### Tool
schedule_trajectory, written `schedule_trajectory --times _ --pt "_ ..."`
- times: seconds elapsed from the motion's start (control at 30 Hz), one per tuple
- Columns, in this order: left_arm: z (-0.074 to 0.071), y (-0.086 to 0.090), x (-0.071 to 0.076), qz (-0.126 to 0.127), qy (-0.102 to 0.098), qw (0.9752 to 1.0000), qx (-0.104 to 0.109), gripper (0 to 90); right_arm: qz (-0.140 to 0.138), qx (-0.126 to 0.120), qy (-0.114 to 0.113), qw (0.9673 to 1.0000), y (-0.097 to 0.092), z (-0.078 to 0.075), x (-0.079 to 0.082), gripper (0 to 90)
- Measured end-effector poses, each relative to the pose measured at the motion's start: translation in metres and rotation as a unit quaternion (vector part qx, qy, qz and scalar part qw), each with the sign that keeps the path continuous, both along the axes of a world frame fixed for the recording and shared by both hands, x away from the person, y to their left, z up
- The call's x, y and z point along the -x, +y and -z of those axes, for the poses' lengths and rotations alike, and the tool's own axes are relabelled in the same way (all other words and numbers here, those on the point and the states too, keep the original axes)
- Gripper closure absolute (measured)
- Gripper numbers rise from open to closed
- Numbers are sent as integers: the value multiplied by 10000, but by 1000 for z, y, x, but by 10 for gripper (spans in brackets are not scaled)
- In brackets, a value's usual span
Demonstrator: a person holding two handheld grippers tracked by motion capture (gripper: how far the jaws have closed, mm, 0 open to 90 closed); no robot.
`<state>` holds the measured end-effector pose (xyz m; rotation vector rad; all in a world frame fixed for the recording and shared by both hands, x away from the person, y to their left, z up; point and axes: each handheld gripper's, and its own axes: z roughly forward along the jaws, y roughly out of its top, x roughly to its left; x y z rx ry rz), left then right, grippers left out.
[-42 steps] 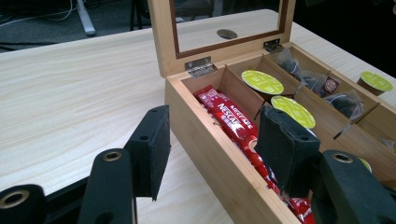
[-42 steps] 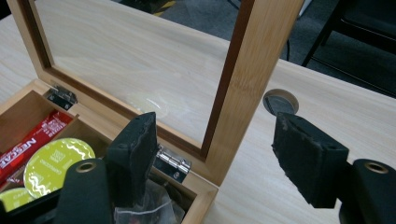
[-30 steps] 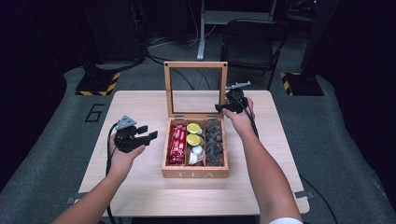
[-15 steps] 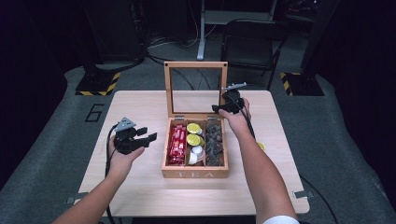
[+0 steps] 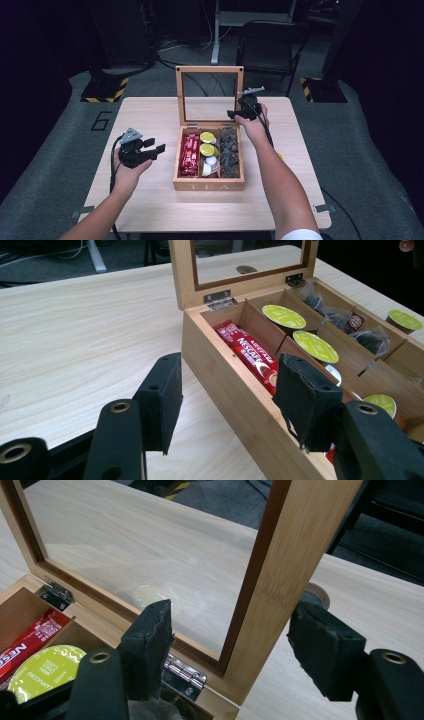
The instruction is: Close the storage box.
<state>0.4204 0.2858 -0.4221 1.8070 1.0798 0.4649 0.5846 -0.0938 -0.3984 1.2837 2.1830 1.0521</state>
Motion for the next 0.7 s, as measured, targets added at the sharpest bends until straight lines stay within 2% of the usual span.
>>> schedule_trajectory --times 0.27,0.37,0.63,0.7 --pt "0 1 1 -19 -6 10000 -11 446 -7 51 -11 10000 0 -4 -2 358" --pt "0 0 1 -5 -18 10000 -5 445 41 130 -72 9999 0 -4 -1 422" --pt "1 0 0 1 -2 10000 -5 446 239 -27 7 9997 -5 -4 -1 537" --pt "1 0 0 0 -10 10000 -9 446 267 8 6 9996 -5 -4 -2 553"
